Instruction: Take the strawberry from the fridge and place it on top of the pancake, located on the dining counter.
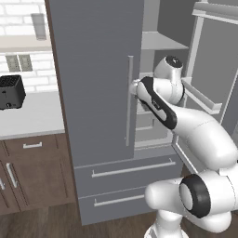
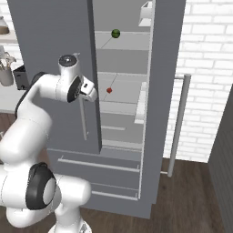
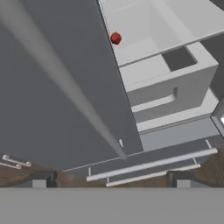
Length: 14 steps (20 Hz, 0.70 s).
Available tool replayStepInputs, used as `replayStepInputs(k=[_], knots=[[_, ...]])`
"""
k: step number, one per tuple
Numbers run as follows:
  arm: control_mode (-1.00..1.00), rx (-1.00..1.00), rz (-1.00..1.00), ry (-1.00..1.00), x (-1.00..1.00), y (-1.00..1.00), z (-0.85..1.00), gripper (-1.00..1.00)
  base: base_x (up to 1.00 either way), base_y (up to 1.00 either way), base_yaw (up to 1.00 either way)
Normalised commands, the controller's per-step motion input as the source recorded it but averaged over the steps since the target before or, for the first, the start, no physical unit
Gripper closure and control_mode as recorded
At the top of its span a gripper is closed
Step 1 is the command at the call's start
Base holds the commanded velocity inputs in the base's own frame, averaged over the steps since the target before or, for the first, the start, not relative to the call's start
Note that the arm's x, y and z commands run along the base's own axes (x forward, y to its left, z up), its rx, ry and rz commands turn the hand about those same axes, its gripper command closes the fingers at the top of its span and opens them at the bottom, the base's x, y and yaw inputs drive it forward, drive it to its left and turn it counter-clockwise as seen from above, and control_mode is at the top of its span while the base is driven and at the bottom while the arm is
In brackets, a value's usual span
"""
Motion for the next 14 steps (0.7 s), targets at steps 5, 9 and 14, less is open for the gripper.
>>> replayStepInputs(k=[5,9,14], knots=[[-1.0,-0.23,-0.03,0.0,0.39,0.43,0.35,-1.0,0.0,0.0,0.0],[-1.0,-0.07,0.0,0.04,0.52,0.18,0.12,-1.0,0.0,0.0,0.0],[-1.0,0.0,0.0,-0.03,0.48,0.0,0.0,-1.0,0.0,0.0,0.0]])
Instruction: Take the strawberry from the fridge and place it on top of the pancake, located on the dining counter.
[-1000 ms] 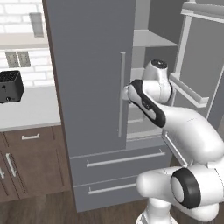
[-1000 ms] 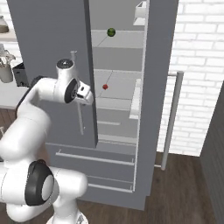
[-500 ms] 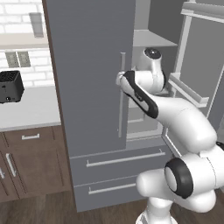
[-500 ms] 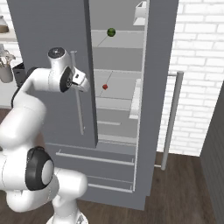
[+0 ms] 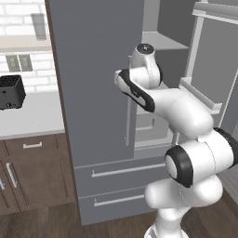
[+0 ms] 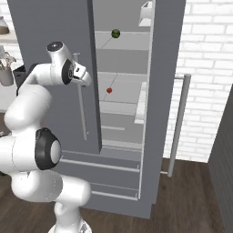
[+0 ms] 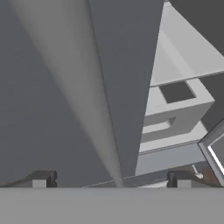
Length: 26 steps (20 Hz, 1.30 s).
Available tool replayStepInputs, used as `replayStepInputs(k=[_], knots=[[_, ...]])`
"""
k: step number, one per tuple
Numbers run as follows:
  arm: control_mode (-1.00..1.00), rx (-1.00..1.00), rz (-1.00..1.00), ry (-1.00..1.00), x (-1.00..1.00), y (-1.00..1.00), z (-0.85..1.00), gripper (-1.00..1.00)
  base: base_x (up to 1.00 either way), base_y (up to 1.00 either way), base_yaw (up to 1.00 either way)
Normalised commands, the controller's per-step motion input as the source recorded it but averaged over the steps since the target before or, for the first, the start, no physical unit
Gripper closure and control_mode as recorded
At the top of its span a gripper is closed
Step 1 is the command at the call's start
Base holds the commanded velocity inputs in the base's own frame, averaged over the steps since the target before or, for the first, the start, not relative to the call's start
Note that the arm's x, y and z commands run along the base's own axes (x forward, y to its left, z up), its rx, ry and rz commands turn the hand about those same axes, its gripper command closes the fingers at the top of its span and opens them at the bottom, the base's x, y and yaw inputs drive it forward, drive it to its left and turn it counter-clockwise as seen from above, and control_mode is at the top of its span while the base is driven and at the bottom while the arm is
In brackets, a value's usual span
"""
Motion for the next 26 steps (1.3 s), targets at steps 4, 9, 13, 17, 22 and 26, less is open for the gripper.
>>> replayStepInputs(k=[4,9,13,17,22,26], knots=[[-1.0,0.0,-0.02,-0.09,0.37,0.0,-0.03,-1.0,0.0,0.0,0.0],[-1.0,-0.01,-0.01,-0.1,0.38,0.03,-0.01,-1.0,0.0,0.0,0.0],[-1.0,-0.01,0.0,-0.09,0.38,0.0,-0.04,-1.0,0.0,0.0,0.0],[-1.0,-0.01,0.0,-0.12,0.26,0.0,-0.16,-1.0,0.0,0.0,0.0],[-1.0,-0.02,0.0,-0.18,0.31,0.0,-0.24,-1.0,0.0,0.0,0.0],[-1.0,0.0,0.0,-0.09,0.25,0.0,-0.09,-1.0,0.0,0.0,0.0]])
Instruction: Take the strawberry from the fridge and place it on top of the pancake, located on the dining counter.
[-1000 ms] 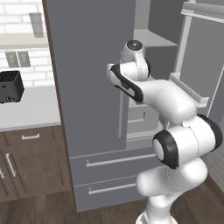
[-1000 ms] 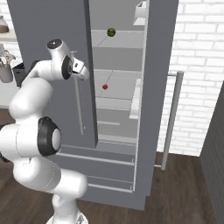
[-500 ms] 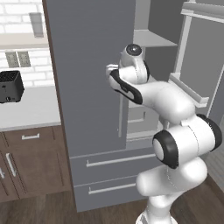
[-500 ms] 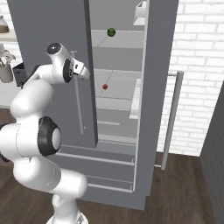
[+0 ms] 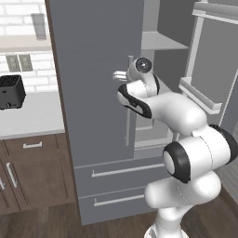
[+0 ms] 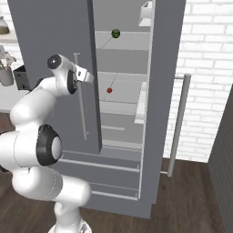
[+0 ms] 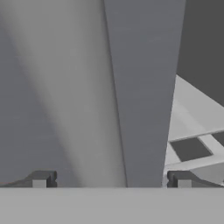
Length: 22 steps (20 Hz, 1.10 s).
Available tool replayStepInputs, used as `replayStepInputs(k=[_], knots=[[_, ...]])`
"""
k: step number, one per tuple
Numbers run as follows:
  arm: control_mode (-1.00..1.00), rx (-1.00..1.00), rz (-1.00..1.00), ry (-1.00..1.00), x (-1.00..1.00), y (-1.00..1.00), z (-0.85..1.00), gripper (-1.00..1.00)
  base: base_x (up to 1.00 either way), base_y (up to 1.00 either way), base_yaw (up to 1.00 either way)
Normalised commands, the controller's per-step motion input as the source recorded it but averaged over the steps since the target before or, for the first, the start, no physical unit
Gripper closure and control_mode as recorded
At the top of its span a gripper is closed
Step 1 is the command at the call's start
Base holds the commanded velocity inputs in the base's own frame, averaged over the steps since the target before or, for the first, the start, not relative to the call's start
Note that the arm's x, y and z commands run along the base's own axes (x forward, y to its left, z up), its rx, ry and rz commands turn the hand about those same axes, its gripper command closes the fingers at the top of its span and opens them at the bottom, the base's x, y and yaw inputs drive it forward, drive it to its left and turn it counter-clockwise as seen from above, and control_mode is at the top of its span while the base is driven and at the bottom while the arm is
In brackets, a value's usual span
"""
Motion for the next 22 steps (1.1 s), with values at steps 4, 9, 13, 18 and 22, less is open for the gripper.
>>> replayStepInputs(k=[4,9,13,18,22], knots=[[-1.0,0.0,0.0,-0.06,0.0,0.01,-0.07,1.0,0.0,0.0,0.0],[-1.0,0.0,0.0,0.0,0.01,0.1,-0.01,1.0,0.0,0.0,0.0],[-1.0,0.0,-0.03,0.0,-0.24,0.24,0.0,1.0,0.0,0.0,0.0],[-1.0,-0.1,-0.14,0.01,-0.62,0.27,0.0,1.0,0.0,0.0,0.0],[-1.0,-0.21,-0.16,0.01,-0.67,0.36,-0.03,1.0,0.0,0.0,0.0]])
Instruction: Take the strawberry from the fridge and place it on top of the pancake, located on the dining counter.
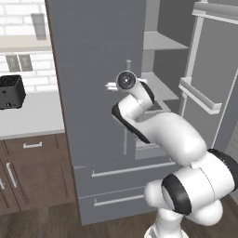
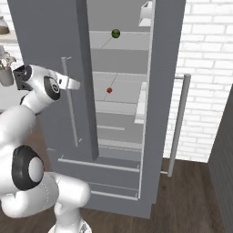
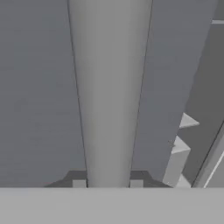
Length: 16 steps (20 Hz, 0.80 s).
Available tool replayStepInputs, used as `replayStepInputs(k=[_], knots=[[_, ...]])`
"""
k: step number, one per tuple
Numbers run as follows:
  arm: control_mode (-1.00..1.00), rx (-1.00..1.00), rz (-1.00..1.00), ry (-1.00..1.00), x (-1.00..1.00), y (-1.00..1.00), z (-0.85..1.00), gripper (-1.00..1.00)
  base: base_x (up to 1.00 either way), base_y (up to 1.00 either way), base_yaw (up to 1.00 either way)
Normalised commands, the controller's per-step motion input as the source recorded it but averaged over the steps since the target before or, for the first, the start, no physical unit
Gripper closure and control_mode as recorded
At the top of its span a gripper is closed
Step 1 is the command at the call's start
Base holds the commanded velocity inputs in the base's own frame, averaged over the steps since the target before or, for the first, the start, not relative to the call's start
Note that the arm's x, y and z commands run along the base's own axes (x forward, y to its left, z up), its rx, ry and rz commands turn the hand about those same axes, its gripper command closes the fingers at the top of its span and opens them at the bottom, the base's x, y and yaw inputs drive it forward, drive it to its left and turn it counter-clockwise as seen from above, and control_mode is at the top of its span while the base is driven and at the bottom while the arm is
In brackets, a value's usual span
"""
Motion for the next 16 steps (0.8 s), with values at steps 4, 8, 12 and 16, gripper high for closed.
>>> replayStepInputs(k=[4,8,12,16], knots=[[-1.0,-0.17,-0.19,0.01,-0.7,0.39,-0.04,1.0,0.0,0.0,0.0],[-1.0,-0.09,-0.23,0.0,-0.75,0.34,-0.12,1.0,0.0,0.0,0.0],[-1.0,-0.01,-0.21,-0.07,-0.54,0.47,-0.04,1.0,0.0,0.0,0.0],[-1.0,0.0,-0.15,-0.13,-0.55,0.63,0.0,1.0,0.0,0.0,0.0]])
